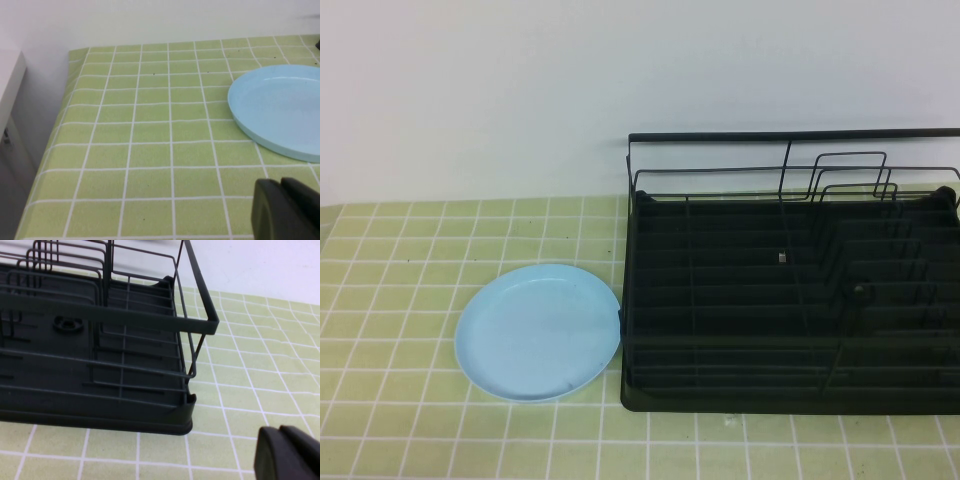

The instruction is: Place plate on rack

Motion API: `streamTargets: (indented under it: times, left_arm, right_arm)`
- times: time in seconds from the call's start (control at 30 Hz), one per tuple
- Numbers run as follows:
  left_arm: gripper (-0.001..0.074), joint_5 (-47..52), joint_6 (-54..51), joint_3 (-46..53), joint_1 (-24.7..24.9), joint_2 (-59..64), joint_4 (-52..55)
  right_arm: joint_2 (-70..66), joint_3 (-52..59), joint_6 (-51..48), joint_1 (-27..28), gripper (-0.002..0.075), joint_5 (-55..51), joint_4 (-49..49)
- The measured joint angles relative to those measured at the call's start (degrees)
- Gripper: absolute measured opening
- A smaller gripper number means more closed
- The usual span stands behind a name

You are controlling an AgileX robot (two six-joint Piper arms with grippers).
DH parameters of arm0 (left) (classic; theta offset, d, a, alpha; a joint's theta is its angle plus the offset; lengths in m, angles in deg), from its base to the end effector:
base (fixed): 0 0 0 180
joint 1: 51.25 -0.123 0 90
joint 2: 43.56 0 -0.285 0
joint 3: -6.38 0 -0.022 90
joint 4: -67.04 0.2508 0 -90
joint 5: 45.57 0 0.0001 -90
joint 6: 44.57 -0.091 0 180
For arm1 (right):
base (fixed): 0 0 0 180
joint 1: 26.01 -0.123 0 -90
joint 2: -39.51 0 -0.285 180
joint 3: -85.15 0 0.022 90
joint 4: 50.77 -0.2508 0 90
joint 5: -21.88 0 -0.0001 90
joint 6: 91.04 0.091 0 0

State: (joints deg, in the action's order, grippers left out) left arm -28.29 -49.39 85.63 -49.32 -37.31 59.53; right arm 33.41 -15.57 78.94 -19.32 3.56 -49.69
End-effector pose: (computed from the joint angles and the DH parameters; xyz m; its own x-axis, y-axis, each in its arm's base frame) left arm 0.0536 -0.0054 0.1756 -0.2215 -0.0336 -0.9746 0.0625 0.9969 -0.0486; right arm 0.0528 -0.0067 0.1738 -0.2542 -0.1631 -0.9533 0.0749 0.9794 -0.1875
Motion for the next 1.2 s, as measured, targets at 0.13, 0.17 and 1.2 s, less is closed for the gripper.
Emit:
streamTargets:
  times: [0.13,0.17,1.2]
  left_arm:
    - [0.0000,0.0,0.0,0.0,0.0,0.0,0.1]
    - [0.0000,0.0,0.0,0.0,0.0,0.0,0.1]
    - [0.0000,-9.0,-0.9,0.0,0.0,0.0,2.9]
  right_arm:
    - [0.0,0.0,0.0,0.0,-0.0003,0.0,0.0]
    - [0.0,0.0,0.0,0.0,-0.0003,0.0,0.0]
    - [0.0,0.0,-0.8,-0.8,-0.0003,12.0,-0.7]
